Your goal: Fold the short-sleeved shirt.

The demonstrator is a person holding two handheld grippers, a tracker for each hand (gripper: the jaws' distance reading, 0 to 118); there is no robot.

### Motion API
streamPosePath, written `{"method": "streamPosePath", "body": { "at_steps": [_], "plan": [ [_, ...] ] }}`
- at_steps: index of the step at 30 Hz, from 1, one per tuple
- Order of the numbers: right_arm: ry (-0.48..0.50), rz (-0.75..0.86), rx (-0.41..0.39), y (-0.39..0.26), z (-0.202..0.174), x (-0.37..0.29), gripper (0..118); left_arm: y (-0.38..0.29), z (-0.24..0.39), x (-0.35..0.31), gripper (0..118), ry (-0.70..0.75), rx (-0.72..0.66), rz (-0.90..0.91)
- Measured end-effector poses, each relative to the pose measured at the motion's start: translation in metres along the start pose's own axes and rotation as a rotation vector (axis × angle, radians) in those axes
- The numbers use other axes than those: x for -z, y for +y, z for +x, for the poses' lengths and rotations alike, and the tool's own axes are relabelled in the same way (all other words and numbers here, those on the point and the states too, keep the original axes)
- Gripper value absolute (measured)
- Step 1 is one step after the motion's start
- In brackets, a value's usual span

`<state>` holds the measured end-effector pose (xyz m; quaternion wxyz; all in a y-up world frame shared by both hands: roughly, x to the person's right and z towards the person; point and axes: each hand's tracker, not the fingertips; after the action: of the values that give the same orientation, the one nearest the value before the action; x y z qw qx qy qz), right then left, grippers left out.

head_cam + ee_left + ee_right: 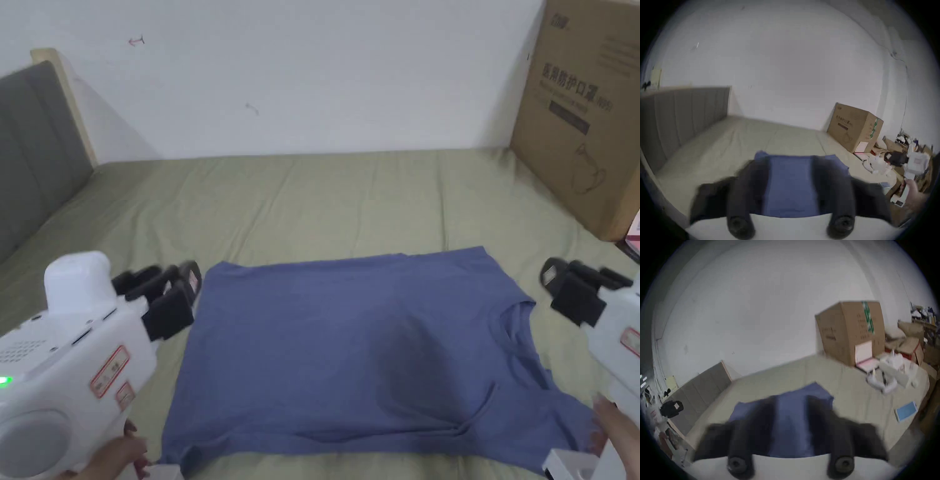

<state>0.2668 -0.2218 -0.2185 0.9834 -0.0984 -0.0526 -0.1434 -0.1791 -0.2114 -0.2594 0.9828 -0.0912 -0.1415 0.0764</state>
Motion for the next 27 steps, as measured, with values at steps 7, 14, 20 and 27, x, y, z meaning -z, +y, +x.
{"method": "streamPosePath", "body": {
  "at_steps": [7,14,20,27],
  "plan": [
    [0.038,-0.026,-0.028,0.009,-0.013,0.019,0,0.017,0.011,0.016,1,0.017,0.068,-0.114],
    [0.061,-0.163,-0.016,-0.003,-0.016,0.034,0,-0.026,-0.051,0.093,1,0.134,-0.167,-0.862],
    [0.040,-0.262,-0.010,-0.020,-0.007,0.038,0,-0.106,-0.081,0.093,104,0.186,-0.141,-1.021],
    [0.018,-0.341,0.037,-0.034,0.006,0.042,1,-0.145,-0.091,0.092,0,0.142,-0.087,-1.015]
  ]
}}
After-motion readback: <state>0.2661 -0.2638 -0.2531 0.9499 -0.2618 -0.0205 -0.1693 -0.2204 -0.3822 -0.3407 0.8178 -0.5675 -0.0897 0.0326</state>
